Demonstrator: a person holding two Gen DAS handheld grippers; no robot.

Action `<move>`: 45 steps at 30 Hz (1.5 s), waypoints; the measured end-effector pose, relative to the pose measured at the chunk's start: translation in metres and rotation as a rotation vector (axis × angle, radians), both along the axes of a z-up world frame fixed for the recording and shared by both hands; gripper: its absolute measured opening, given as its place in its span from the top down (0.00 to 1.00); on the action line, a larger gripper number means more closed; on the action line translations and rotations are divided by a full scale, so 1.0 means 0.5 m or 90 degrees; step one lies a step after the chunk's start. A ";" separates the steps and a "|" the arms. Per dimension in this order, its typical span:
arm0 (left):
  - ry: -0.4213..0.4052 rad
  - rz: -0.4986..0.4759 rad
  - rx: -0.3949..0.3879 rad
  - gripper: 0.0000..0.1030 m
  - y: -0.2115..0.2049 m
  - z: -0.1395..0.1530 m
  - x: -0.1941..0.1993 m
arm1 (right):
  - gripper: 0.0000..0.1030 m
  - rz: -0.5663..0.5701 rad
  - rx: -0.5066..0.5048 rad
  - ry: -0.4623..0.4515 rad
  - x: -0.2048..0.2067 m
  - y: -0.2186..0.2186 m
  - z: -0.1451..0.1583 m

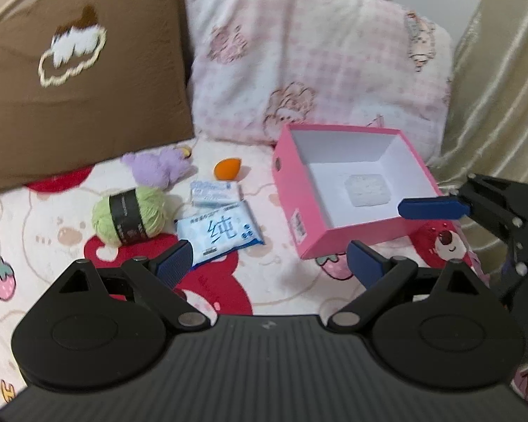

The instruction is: Organize objects

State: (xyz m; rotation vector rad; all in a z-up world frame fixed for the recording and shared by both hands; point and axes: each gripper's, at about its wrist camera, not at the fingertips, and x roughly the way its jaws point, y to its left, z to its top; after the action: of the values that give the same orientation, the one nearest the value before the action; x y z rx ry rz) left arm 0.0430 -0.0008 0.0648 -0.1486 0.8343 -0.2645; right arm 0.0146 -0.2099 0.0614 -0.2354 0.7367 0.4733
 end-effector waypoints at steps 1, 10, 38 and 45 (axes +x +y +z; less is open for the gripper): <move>0.006 0.005 -0.004 0.08 0.006 -0.012 0.007 | 0.10 0.004 0.003 -0.002 0.004 0.006 -0.008; 0.023 0.016 -0.010 0.08 0.037 -0.118 0.072 | 0.12 -0.038 0.036 0.051 0.079 0.032 -0.105; 0.034 0.137 -0.119 0.16 0.136 -0.242 0.129 | 0.54 -0.160 -0.013 -0.053 0.164 0.098 -0.282; 0.035 0.164 -0.107 0.27 0.134 -0.298 0.159 | 0.55 -0.202 -0.008 -0.068 0.176 0.104 -0.325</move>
State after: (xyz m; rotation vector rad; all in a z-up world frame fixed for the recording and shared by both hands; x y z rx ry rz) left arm 0.1226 0.0665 -0.0844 -0.4195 0.8372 -0.0885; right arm 0.1028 -0.1579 -0.1009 -0.1502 0.6582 0.1536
